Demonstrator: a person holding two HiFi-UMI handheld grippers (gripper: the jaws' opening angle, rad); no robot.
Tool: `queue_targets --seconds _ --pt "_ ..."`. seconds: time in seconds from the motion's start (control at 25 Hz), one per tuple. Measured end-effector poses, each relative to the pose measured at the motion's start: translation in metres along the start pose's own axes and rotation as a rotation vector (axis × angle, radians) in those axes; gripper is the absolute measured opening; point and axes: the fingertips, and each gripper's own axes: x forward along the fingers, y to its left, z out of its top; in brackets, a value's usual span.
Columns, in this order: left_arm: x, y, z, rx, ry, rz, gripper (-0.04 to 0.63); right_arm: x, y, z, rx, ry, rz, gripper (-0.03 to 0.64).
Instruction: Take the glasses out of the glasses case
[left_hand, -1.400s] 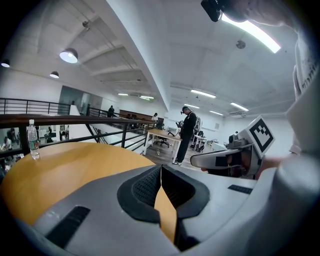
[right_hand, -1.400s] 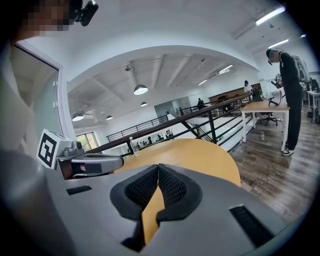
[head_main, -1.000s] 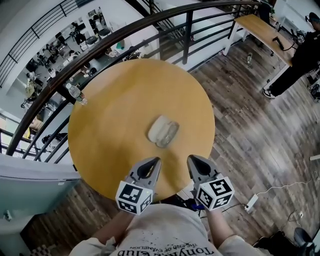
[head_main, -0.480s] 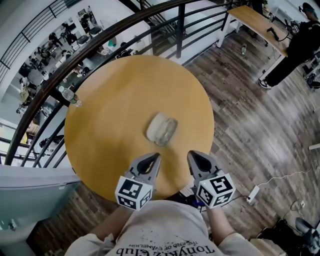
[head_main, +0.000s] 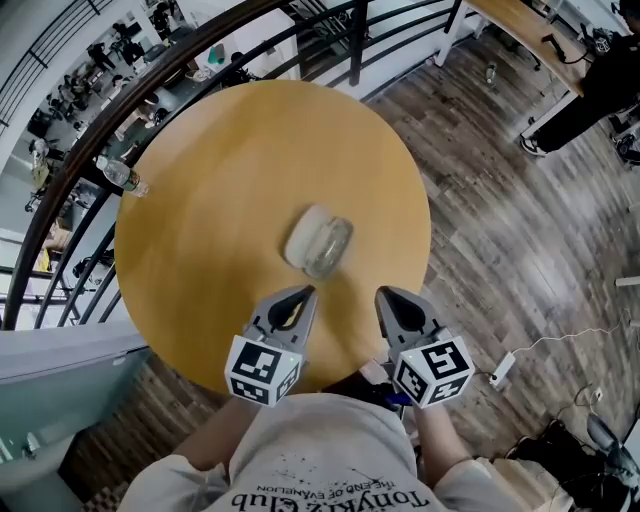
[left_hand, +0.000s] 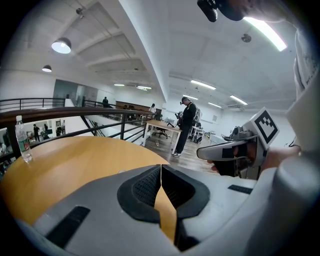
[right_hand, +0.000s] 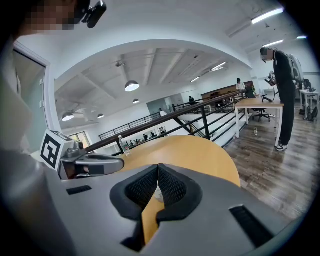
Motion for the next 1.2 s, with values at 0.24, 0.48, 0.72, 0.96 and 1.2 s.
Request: queue_targets --seconds 0.24,0.48,0.72,0.96,1.2 --pt "0.024 0.014 -0.014 0.001 0.05 0.004 0.026 0.016 -0.015 -0.008 0.024 0.027 -0.002 0.025" --pt "0.048 0.031 -0.022 0.016 0.088 0.014 0.026 0.033 -0.029 -0.015 0.034 0.048 0.006 0.025" --pt "0.062 0.041 -0.041 -0.003 0.158 0.019 0.026 0.043 -0.037 -0.021 0.053 0.074 0.013 0.025" --pt "0.079 0.054 -0.059 0.001 0.212 -0.005 0.026 0.063 -0.037 -0.031 0.058 0.097 0.035 0.025" --pt "0.099 0.064 -0.076 0.015 0.243 -0.014 0.027 0.076 -0.036 -0.043 0.068 0.121 0.047 0.025"
